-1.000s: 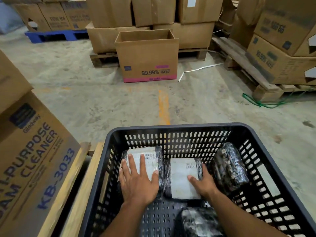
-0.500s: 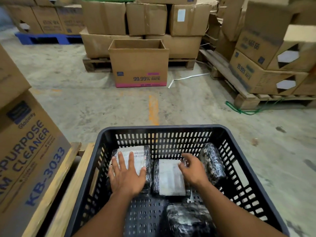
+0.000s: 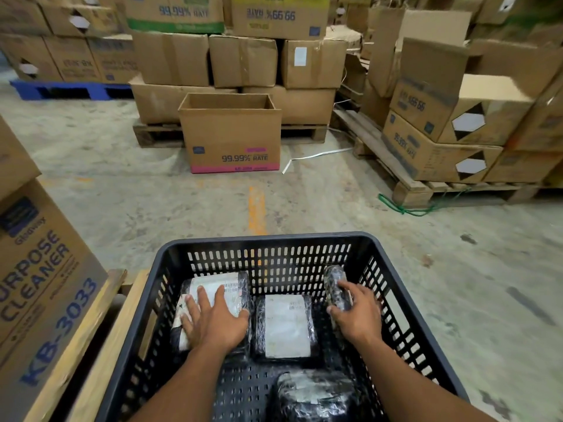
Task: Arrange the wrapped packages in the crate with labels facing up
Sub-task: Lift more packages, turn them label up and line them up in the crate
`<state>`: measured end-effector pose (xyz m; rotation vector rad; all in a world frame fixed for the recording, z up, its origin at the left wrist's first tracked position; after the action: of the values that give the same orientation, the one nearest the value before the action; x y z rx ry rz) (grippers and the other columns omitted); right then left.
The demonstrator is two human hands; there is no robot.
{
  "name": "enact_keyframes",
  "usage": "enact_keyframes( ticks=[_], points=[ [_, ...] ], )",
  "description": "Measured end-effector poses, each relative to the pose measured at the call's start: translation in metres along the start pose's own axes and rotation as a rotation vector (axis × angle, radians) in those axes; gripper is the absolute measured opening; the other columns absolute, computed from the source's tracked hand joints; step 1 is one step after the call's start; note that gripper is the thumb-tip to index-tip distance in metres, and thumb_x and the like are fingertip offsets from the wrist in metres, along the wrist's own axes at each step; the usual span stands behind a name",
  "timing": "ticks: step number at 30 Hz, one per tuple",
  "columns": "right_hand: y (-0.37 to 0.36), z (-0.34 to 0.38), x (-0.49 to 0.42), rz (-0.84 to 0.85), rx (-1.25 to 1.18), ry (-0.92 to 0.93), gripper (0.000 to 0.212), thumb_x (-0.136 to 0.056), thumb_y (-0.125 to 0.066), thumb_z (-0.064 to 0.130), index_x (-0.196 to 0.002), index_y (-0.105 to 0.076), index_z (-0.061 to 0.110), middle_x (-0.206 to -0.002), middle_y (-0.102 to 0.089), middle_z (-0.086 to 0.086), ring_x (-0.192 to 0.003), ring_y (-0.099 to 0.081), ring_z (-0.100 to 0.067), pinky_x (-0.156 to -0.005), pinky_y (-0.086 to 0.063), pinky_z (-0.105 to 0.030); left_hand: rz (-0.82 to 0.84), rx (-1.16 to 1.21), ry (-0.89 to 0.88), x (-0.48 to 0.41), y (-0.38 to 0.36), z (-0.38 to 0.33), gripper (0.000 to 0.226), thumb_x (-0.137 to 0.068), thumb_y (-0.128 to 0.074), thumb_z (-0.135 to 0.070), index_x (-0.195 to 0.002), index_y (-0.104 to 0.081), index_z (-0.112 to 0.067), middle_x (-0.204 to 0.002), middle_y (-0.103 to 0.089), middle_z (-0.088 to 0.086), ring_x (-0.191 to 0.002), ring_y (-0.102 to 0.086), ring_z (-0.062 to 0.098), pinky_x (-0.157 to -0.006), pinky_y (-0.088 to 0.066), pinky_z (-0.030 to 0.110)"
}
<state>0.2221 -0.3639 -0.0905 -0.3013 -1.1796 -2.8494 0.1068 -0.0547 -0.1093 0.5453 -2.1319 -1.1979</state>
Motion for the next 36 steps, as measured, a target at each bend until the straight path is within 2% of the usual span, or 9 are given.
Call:
enact_keyframes(
  ticks=[3,8,10,14,19,25,28,31,36],
  points=[
    [-0.022,0.002,0.005,0.069,-0.044,0.041,0.059,-0.090,-0.077,0.022,-0.142,-0.054,0.038,-0.144,-0.057,-0.010,-0.107,-0.061,-0.021,-0.096,-0.052,-0.038,0.000,-0.018,-0.002,0.000,-0.003,0.000,0.088,-0.096,-0.050,-0.061,-0.167,-0.008,-0.031,-0.176,0.016,0.007,-0.159,0.021,0.034,-0.128,0.008,0.053],
    [-0.025,0.002,0.001,0.020,-0.026,0.048,0.056,-0.101,-0.057,0.016,-0.149,-0.046,0.042,-0.133,-0.054,-0.004,-0.072,-0.051,-0.002,-0.056,-0.036,-0.013,0.007,-0.027,-0.007,0.000,-0.002,0.000,0.088,-0.095,-0.050,-0.061,-0.167,-0.009,-0.030,-0.176,0.015,0.007,-0.159,0.021,0.035,-0.127,0.008,0.053],
    [-0.018,-0.003,-0.002,-0.006,-0.041,0.041,0.055,-0.102,-0.056,0.014,-0.149,-0.047,0.040,-0.146,-0.050,-0.007,-0.067,-0.056,-0.007,-0.054,-0.045,-0.018,0.012,-0.010,-0.013,0.000,0.000,0.000,0.087,-0.095,-0.052,-0.060,-0.166,-0.012,-0.031,-0.176,0.012,0.007,-0.160,0.019,0.035,-0.128,0.006,0.053],
    [-0.009,-0.005,-0.002,0.008,-0.067,0.011,0.059,-0.095,-0.068,0.010,-0.144,-0.053,0.040,-0.145,-0.051,-0.008,-0.078,-0.067,-0.018,-0.078,-0.065,-0.042,0.013,0.025,-0.015,0.010,0.004,-0.008,0.085,-0.096,-0.054,-0.055,-0.166,-0.014,-0.029,-0.177,0.004,0.007,-0.161,0.014,0.034,-0.129,0.004,0.052],
    [0.003,0.008,-0.002,-0.003,-0.123,-0.024,0.058,-0.095,-0.068,0.011,-0.143,-0.053,0.040,-0.137,-0.060,-0.008,-0.066,-0.067,-0.021,-0.049,-0.054,-0.029,-0.083,0.114,-0.193,0.030,0.017,-0.040,0.075,-0.098,-0.056,-0.038,-0.164,-0.024,-0.026,-0.171,-0.026,0.004,-0.159,-0.016,0.026,-0.130,-0.014,0.043],
    [0.028,0.048,-0.004,-0.018,-0.226,0.092,0.043,-0.095,-0.066,0.019,-0.135,-0.061,0.035,-0.116,-0.066,0.003,-0.049,-0.062,-0.019,-0.052,-0.051,-0.029,0.005,0.478,-0.282,0.044,0.022,-0.069,0.058,-0.095,-0.065,-0.034,-0.150,-0.047,-0.034,-0.150,-0.054,-0.002,-0.121,-0.058,0.014,-0.102,-0.051,0.038],
    [0.022,0.061,0.000,0.108,-0.548,-0.005,0.033,-0.094,-0.064,0.008,-0.120,-0.070,0.027,-0.100,-0.075,-0.010,-0.057,-0.074,-0.014,-0.048,-0.055,-0.025,0.209,0.720,-0.203,0.042,0.009,-0.079,0.057,-0.096,-0.069,-0.027,-0.148,-0.051,-0.039,-0.145,-0.054,0.004,-0.093,-0.060,0.003,-0.075,-0.053,0.028],
    [0.003,0.071,0.009,0.248,-0.787,-0.127,0.029,-0.094,-0.059,0.005,-0.108,-0.075,0.024,-0.102,-0.078,-0.016,-0.076,-0.075,-0.026,-0.060,-0.061,-0.036,0.379,0.964,-0.100,0.044,0.004,-0.082,0.058,-0.095,-0.067,-0.012,-0.144,-0.057,-0.040,-0.134,-0.054,0.002,-0.076,-0.076,0.011,-0.050,-0.057,0.019],
    [-0.015,0.080,0.013,0.450,-0.818,-0.201,0.025,-0.099,-0.060,0.028,-0.117,-0.071,0.015,-0.110,-0.077,-0.021,-0.094,-0.076,-0.035,-0.084,-0.063,-0.057,0.316,1.016,-0.009,0.029,0.013,-0.053,0.034,-0.089,-0.075,-0.015,-0.120,-0.077,-0.029,-0.131,-0.071,0.000,-0.119,-0.067,0.026,-0.106,-0.054,0.045]
  ],
)
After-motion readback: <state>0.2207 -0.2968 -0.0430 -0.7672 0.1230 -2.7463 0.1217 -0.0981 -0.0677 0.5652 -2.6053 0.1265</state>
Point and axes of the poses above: each hand's wrist, its own x-axis away from the middle knuckle, its own y-axis out of the back of the hand, z = x × y, the point moved 9 cm from there along -x, towards the middle knuckle
